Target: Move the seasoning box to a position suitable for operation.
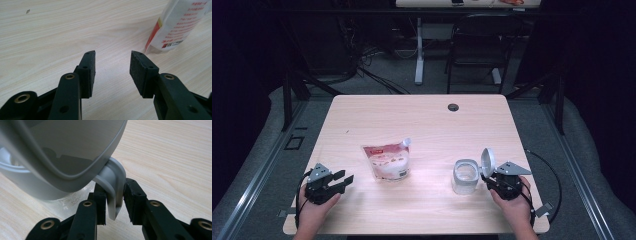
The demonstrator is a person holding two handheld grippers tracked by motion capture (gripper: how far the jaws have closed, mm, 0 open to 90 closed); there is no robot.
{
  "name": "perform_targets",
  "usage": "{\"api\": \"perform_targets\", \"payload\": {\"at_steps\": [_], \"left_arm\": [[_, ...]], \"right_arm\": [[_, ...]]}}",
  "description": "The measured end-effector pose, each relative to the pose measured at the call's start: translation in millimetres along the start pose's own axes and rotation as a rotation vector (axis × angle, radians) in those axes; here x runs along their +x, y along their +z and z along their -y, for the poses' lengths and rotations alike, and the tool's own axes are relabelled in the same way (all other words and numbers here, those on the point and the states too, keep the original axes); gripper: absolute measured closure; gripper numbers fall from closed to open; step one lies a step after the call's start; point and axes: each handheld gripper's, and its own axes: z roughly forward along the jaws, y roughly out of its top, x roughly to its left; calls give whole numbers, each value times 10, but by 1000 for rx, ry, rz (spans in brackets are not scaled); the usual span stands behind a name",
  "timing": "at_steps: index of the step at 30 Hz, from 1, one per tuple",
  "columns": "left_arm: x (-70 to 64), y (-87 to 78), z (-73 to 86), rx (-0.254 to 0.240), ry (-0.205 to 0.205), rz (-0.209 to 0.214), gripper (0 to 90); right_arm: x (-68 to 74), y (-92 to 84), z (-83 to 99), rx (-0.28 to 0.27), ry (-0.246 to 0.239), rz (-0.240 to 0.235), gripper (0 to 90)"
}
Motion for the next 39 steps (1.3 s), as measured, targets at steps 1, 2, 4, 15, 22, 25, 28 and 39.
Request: {"api": "perform_targets", "payload": {"at_steps": [1,2,4,15,22,25,28,39], "left_arm": [[0,2,1,0,-1,1,561],[0,1,1,0,-1,1,562],[1,1,1,-1,-1,-1,561],[1,4,2,4,-7,-2,562],[-6,7,3,5,-5,-1,562],[-2,7,3,7,-6,-1,562],[-1,10,4,7,-4,-1,562],[-18,19,0,5,-4,5,561]], "right_arm": [[-1,6,-4,-1,-2,-1,733],[-1,13,-8,-1,-2,-1,734],[-5,21,-17,2,-8,0,737],[-60,64,-44,-1,-30,-40,742],[-89,116,-83,-2,-31,-84,790],[-74,151,-105,-6,-28,-110,800],[-70,166,-111,-14,-20,-113,800],[-92,216,-141,-18,-28,-113,796]]}}
